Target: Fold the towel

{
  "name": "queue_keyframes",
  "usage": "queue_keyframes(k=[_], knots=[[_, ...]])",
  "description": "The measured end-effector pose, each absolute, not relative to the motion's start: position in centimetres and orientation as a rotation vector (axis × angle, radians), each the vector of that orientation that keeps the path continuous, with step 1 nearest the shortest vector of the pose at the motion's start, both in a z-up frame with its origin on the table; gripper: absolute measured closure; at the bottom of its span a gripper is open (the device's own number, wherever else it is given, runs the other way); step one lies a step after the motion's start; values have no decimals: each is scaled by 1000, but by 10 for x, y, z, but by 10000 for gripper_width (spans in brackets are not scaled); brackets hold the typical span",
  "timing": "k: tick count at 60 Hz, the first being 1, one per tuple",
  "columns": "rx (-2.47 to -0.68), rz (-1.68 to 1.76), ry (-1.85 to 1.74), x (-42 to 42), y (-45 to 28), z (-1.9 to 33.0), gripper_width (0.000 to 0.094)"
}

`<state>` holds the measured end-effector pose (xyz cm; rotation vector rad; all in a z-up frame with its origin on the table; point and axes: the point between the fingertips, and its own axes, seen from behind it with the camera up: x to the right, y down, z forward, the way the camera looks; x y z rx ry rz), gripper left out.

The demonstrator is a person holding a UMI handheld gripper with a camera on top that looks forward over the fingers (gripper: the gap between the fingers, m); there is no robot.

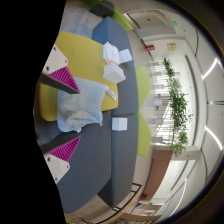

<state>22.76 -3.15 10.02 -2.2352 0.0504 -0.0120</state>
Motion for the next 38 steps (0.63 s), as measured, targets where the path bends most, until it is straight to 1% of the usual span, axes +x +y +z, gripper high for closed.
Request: queue_keyframes(k=[5,13,19,27,32,38], knots=[[-2197,24,50,204,-64,130,100],[-2120,60,33,172,-102,176,96],[-2091,61,18,159,-121,198,88],[-2066,30,11,167,-137,209,90],[-2079,-26,-5,182,-137,202,95],[-2082,33,13,184,-134,189,106]])
